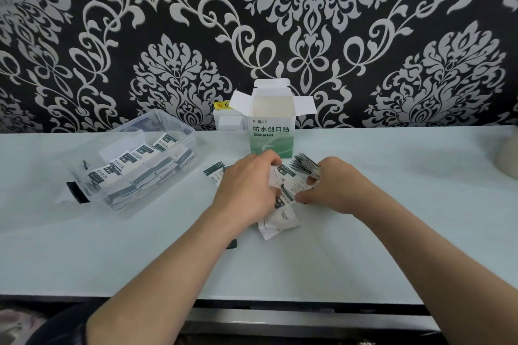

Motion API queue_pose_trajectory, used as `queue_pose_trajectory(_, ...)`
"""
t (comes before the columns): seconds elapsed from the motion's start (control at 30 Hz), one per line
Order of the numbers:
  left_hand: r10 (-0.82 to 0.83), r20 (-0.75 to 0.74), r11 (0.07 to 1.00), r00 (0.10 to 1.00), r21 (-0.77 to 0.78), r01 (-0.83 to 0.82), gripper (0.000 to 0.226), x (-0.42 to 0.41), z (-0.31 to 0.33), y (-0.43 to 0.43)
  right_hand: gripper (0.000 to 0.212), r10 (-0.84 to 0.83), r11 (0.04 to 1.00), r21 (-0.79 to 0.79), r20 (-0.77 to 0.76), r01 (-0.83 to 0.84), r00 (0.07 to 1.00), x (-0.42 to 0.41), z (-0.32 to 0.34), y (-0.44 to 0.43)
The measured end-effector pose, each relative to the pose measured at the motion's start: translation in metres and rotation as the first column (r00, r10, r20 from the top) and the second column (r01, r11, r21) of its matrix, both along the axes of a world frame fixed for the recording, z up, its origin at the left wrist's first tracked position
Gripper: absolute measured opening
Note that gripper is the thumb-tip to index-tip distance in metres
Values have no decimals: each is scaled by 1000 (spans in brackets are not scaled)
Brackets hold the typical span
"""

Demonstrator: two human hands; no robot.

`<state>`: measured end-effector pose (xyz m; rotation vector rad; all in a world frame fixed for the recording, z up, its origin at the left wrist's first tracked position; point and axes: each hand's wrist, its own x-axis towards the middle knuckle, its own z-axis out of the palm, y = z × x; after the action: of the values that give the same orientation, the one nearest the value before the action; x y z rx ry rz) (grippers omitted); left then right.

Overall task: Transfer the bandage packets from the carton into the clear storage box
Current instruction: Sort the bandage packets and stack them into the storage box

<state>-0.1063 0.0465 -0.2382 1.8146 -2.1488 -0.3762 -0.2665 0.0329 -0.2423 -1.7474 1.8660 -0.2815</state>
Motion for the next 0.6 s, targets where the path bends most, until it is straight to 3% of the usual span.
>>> queue_pose_trajectory(0.27,167,-273,985,948,4,-172,32,15,12,-14,38,16,999,46,-4,-16,1000,-4,0,-1)
queue_pose_trajectory(0.37,113,-172,993,979,41,-107,33,17,15,-16,44,27,1000,8,-111,-26,993,-6,1,1)
queue_pose_trajectory(0.47,103,-123,992,987,82,-93,51,20,16,-14,42,34,997,-58,-241,-50,970,-6,9,3)
queue_pose_trajectory(0.53,107,-99,992,989,77,-100,58,23,17,-13,38,42,997,-51,-245,-56,968,-5,12,3)
queue_pose_trajectory(0.6,107,-66,992,992,73,-102,43,27,16,-14,38,57,998,1,-205,-58,977,-4,12,0)
